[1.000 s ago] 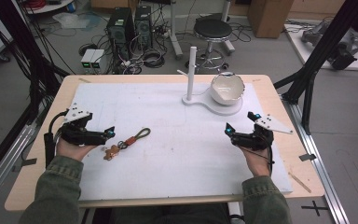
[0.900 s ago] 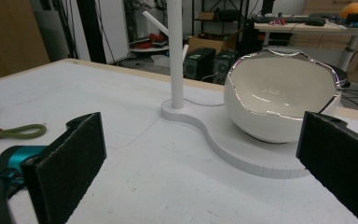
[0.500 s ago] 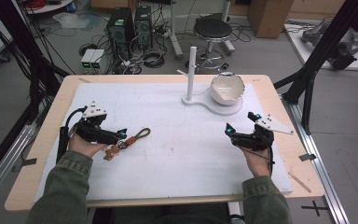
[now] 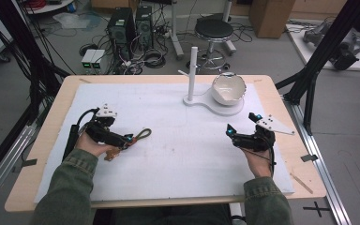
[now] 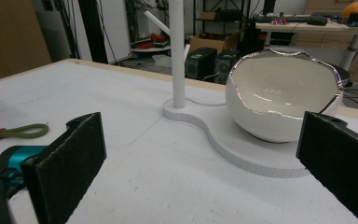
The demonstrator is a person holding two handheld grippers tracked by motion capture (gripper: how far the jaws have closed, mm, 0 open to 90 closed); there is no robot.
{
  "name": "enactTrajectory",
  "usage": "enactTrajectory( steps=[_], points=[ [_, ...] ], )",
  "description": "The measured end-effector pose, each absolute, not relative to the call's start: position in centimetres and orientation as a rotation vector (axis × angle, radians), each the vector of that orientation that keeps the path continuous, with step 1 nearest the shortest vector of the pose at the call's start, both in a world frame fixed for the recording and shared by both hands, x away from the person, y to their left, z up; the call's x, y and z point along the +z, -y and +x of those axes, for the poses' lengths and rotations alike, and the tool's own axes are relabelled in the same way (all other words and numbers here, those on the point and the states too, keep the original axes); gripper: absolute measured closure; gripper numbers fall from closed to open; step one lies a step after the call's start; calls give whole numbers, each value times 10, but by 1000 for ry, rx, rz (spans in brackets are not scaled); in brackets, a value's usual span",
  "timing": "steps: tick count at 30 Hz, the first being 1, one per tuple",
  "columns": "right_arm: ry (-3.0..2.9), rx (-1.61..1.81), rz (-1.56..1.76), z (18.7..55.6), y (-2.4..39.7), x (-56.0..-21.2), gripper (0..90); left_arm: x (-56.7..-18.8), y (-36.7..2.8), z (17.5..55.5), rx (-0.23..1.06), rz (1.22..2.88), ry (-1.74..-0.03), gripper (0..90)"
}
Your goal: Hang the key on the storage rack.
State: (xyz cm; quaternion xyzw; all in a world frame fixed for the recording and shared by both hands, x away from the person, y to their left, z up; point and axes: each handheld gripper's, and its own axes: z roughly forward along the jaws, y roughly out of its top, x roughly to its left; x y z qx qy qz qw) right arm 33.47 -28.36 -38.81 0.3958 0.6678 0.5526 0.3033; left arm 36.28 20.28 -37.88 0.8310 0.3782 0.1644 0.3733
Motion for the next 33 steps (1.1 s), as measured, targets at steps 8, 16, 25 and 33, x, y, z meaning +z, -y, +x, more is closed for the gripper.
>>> enactTrajectory(
  steps=[8, 16, 25, 33],
  points=[
    [-1773, 1464, 1050, 335, 284, -388, 5, -388, -198, 370, 386, 2184, -976, 27],
    [-1777, 1463, 1050, 335, 284, -390, 5, -399, -191, 375, 353, 2264, -987, 27],
    [-1780, 1461, 1048, 335, 285, -390, 5, -406, -187, 376, 353, 2308, -990, 144],
    [-1778, 1464, 1057, 334, 285, -390, 4, -410, -185, 377, 360, 2348, -989, 258]
  ],
)
